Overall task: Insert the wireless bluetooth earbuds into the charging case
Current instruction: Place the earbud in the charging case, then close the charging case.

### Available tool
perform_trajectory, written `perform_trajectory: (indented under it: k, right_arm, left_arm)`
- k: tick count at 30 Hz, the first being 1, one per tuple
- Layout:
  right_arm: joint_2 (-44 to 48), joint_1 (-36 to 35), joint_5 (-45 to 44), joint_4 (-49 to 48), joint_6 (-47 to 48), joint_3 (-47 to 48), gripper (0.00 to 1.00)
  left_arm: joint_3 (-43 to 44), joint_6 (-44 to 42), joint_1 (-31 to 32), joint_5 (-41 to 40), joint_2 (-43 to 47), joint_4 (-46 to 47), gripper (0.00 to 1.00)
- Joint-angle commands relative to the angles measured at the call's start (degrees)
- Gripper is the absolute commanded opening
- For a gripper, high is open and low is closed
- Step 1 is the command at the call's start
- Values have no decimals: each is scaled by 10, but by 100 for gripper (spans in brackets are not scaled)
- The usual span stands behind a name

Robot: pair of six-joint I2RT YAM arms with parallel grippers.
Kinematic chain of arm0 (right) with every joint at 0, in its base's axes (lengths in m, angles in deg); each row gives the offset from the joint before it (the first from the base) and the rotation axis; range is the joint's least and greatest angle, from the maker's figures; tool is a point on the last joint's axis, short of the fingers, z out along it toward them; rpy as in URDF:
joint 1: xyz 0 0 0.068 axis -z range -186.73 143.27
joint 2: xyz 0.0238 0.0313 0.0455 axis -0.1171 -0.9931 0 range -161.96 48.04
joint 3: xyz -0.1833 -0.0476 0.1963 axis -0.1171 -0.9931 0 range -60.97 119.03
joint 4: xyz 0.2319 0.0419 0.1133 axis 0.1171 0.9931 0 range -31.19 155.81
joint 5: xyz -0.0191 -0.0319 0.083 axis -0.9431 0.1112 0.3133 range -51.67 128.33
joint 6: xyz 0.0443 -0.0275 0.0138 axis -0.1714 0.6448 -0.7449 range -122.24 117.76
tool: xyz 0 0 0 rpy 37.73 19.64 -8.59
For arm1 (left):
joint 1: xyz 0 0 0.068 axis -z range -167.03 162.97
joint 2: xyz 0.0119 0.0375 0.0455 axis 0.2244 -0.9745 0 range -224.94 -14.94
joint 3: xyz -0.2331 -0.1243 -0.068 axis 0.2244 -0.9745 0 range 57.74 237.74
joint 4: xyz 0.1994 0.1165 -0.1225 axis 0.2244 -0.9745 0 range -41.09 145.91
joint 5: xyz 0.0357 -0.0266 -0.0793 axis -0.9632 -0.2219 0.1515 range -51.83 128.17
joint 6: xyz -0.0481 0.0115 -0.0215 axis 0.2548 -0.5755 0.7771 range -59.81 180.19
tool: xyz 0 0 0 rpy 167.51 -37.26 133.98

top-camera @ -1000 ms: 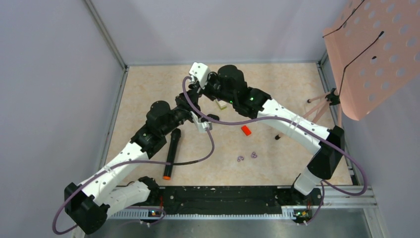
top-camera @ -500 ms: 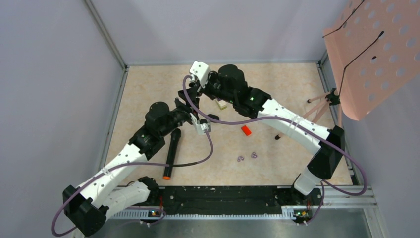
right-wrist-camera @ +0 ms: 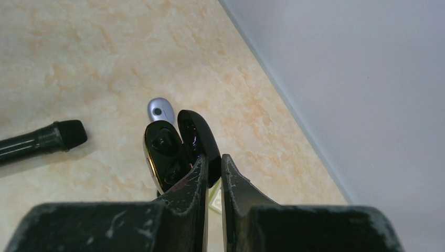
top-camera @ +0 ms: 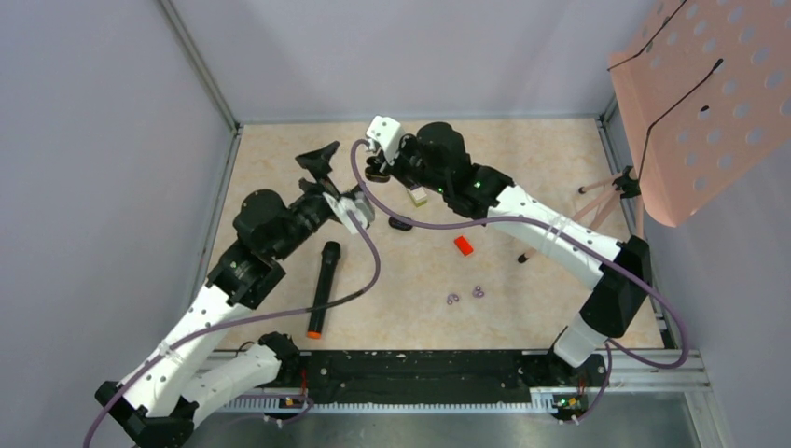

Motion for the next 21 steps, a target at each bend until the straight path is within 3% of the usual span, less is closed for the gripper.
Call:
perform_trajectory:
  k: [1,3,8,12,21]
  right_arm:
    - [51,38,34,-21,-26,-7,0]
    - [66,58,64,-28,-39,-21,0]
    - [126,97,159,-86,-41,-94,0]
    - [145,99,187,-101,-35,-115,0]
    - [131,99,206,-83,-55,-88,0]
  left_arm:
    - [116,301,-31,11,-51,-171,95]
    - [128,374,-67,122,-66,-181,96]
    - [127,510,-135,299,-116,-127,97]
    - [116,542,-181,460,-155,-67,91]
    - [93,559,-183,512,-209,47,88]
